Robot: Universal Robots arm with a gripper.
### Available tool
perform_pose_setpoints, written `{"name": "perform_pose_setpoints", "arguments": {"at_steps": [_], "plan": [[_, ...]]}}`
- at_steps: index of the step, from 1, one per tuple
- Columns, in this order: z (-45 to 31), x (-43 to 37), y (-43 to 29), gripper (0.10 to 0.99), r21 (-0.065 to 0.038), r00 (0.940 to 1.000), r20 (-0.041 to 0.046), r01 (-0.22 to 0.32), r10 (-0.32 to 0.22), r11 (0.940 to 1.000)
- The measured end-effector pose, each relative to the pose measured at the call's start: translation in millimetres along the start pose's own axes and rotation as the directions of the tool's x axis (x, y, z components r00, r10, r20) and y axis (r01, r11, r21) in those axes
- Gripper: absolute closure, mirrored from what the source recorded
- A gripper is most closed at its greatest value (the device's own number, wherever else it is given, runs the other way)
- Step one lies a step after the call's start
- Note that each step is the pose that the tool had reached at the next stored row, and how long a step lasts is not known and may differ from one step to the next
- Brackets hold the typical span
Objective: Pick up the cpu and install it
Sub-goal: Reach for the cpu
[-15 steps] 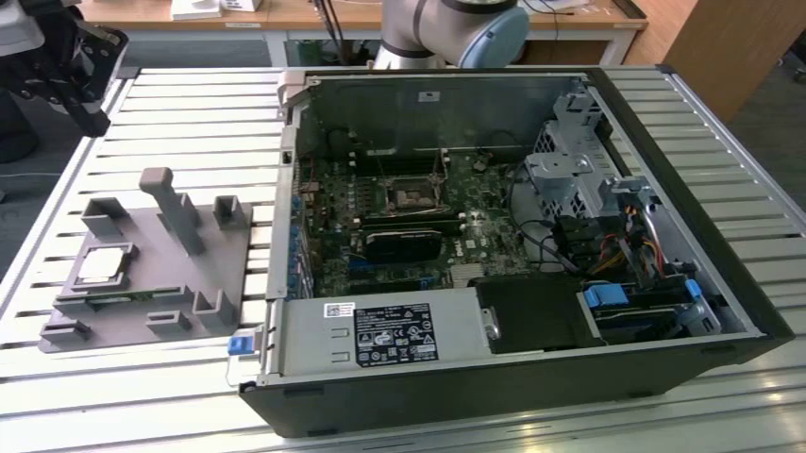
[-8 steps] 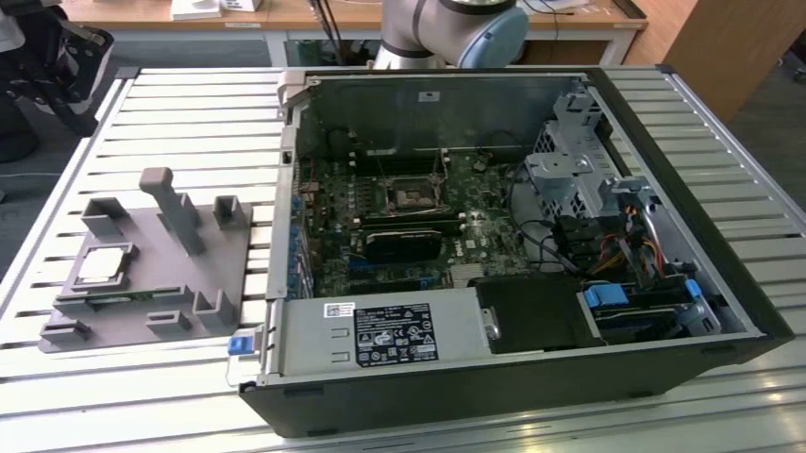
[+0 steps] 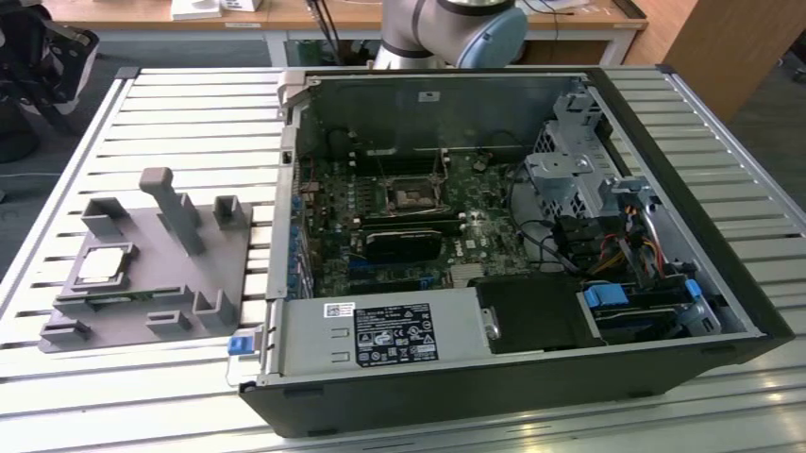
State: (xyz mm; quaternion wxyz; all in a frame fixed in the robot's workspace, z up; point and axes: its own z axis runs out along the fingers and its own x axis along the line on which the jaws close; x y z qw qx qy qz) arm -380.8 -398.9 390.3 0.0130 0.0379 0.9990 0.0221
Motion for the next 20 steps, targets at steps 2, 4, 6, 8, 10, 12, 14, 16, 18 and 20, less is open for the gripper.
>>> {"name": "perform_pose_setpoints", "arguments": {"at_steps": [2, 4, 6, 8, 10, 12, 14, 16, 18, 20], "plan": [[0.0, 2.7, -0.2, 0.980, 0.000, 1.0000, 0.0000, 0.000, 0.000, 1.0000], [-0.1, 5.6, -0.4, 0.980, 0.000, 1.0000, 0.0000, 0.000, 0.000, 1.0000], [0.0, 9.3, -0.7, 0.980, 0.000, 1.0000, 0.0001, 0.000, 0.000, 1.0000], [-0.1, 15.6, -1.7, 0.980, 0.000, 1.0000, 0.0001, 0.000, 0.000, 1.0000], [-0.2, 21.3, -2.6, 0.980, 0.000, 1.0000, 0.0000, 0.000, 0.000, 1.0000], [-0.1, 26.3, -3.8, 0.980, 0.000, 1.0000, 0.0001, 0.000, 0.000, 1.0000], [-0.1, 30.6, -5.3, 0.980, 0.000, 1.0000, 0.0001, 0.000, 0.000, 1.0000], [-0.1, 33.7, -7.1, 0.980, 0.000, 1.0000, -0.0001, 0.000, 0.000, 1.0000], [0.0, 36.1, -8.8, 0.980, 0.000, 1.0000, 0.0000, 0.000, 0.000, 1.0000], [0.0, 37.3, -10.4, 0.980, 0.000, 1.0000, 0.0000, 0.000, 0.000, 1.0000]]}}
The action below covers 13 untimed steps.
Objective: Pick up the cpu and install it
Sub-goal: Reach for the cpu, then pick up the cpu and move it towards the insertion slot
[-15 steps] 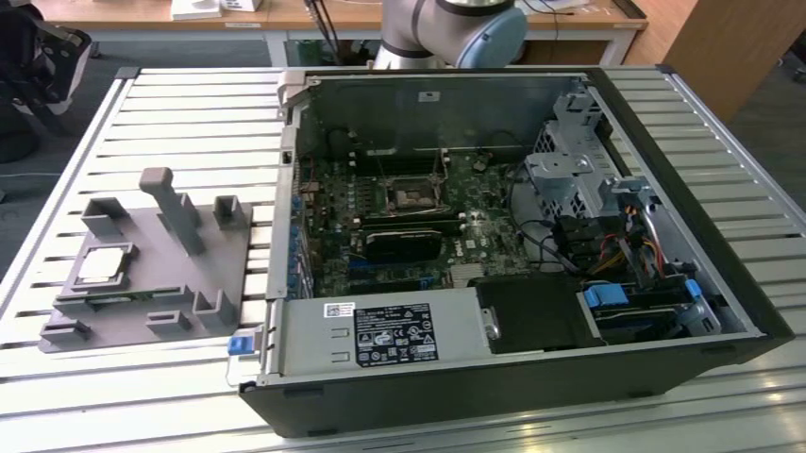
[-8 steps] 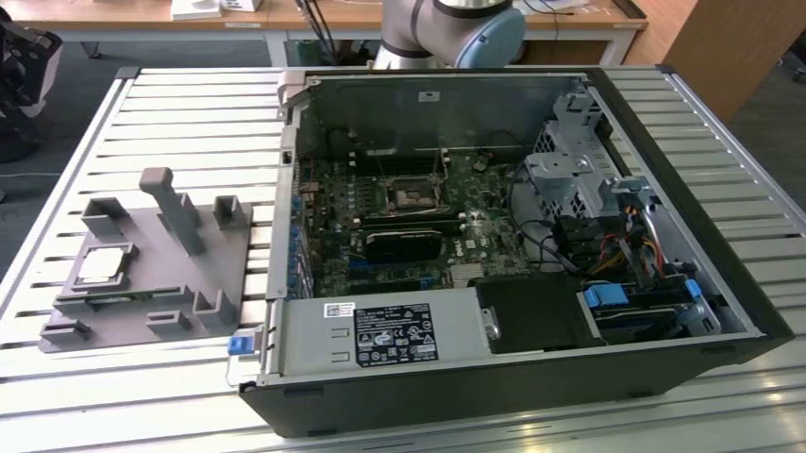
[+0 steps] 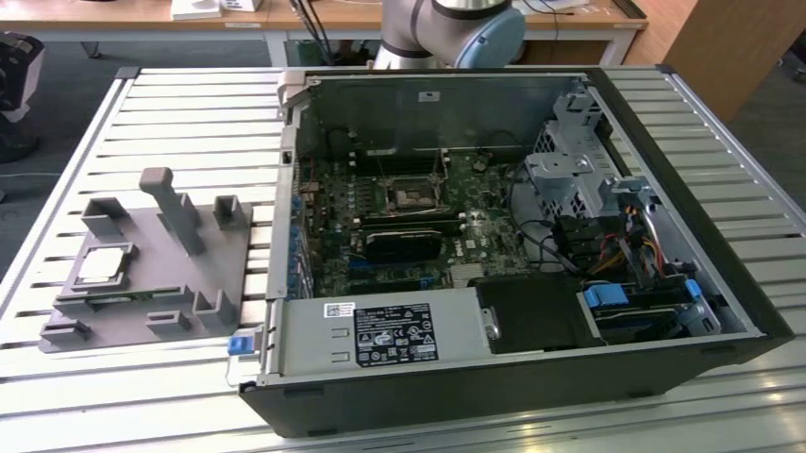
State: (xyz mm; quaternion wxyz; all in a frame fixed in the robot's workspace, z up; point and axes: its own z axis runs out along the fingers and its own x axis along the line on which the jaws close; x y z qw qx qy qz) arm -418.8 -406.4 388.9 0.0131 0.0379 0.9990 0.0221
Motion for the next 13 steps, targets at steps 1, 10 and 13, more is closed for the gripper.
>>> {"name": "perform_pose_setpoints", "arguments": {"at_steps": [1, 10, 13], "plan": [[-0.1, 0.4, -0.8, 0.980, 0.000, 1.0000, 0.0000, 0.000, 0.000, 1.0000], [0.6, 1.9, -4.4, 0.980, 0.000, 1.0000, 0.0001, 0.000, 0.000, 1.0000], [1.0, 2.1, -4.7, 0.980, 0.000, 1.0000, -0.0003, 0.000, 0.000, 1.0000]]}}
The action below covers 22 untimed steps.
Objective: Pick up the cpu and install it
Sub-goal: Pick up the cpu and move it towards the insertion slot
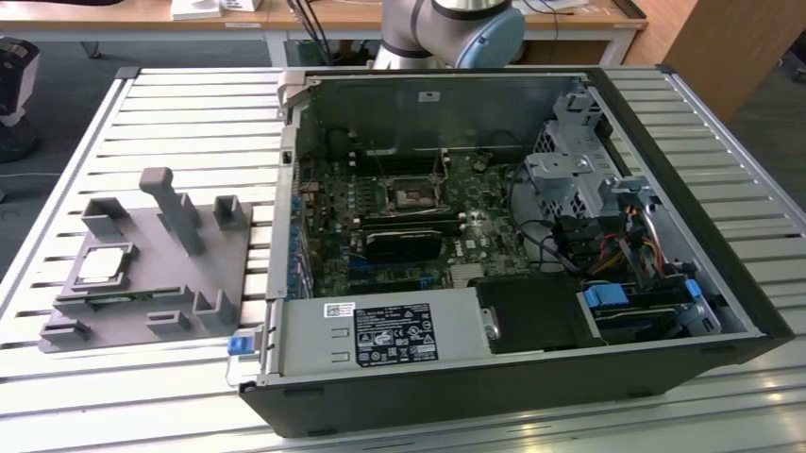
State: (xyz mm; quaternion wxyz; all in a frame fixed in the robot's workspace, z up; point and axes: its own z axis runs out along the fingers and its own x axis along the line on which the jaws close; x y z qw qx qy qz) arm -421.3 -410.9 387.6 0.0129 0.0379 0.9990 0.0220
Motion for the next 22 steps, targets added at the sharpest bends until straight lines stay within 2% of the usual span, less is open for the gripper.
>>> {"name": "perform_pose_setpoints", "arguments": {"at_steps": [22], "plan": [[12.0, 0.2, -1.8, 0.980, 0.000, 1.0000, 0.0003, 0.000, 0.000, 1.0000]]}}
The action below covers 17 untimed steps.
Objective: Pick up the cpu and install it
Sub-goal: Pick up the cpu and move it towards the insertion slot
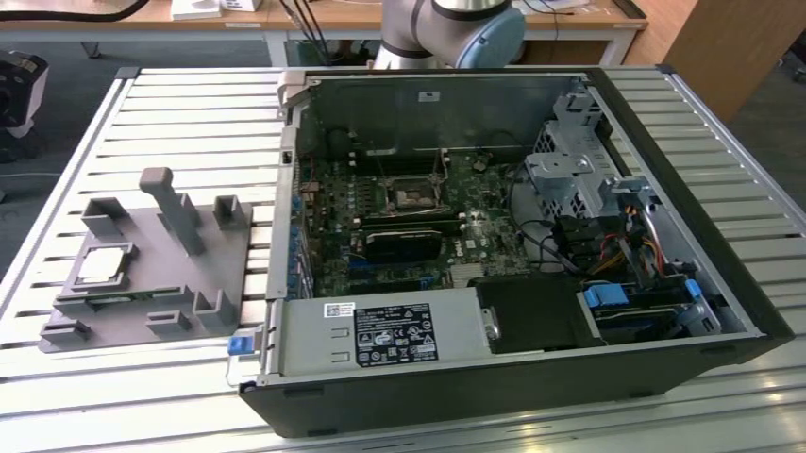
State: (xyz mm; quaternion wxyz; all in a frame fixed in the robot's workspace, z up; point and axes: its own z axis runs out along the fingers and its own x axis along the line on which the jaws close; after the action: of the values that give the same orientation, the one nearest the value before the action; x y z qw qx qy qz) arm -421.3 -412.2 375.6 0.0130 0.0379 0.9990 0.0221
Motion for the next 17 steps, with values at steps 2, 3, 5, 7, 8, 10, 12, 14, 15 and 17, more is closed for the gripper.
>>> {"name": "perform_pose_setpoints", "arguments": {"at_steps": [2, 3, 5, 7, 8, 10, 12, 14, 15, 17], "plan": [[1.8, 0.1, -0.1, 0.980, 0.000, 1.0000, -0.0001, 0.000, 0.000, 1.0000], [2.8, 0.1, -0.3, 0.980, 0.000, 1.0000, 0.0000, 0.000, 0.000, 1.0000], [4.8, 0.1, -0.4, 0.980, 0.001, 1.0000, -0.0003, 0.000, 0.000, 1.0000], [7.3, 0.1, -0.7, 0.980, 0.001, 1.0000, -0.0004, 0.000, 0.000, 1.0000], [8.6, 0.2, -1.1, 0.980, 0.001, 1.0000, -0.0001, 0.000, 0.000, 1.0000], [11.8, 0.3, -1.4, 0.980, 0.001, 1.0000, 0.0000, 0.000, 0.000, 1.0000], [15.3, 0.3, -1.9, 0.980, 0.001, 1.0000, -0.0007, 0.000, 0.000, 1.0000], [18.4, 0.2, -3.5, 0.980, 0.001, 1.0000, -0.0059, 0.000, 0.000, 1.0000], [20.0, 0.3, -4.1, 0.980, 0.002, 0.9999, -0.0101, 0.000, 0.000, 1.0000], [23.6, 0.3, -5.1, 0.980, 0.002, 0.9999, -0.0150, 0.000, 0.001, 1.0000]]}}
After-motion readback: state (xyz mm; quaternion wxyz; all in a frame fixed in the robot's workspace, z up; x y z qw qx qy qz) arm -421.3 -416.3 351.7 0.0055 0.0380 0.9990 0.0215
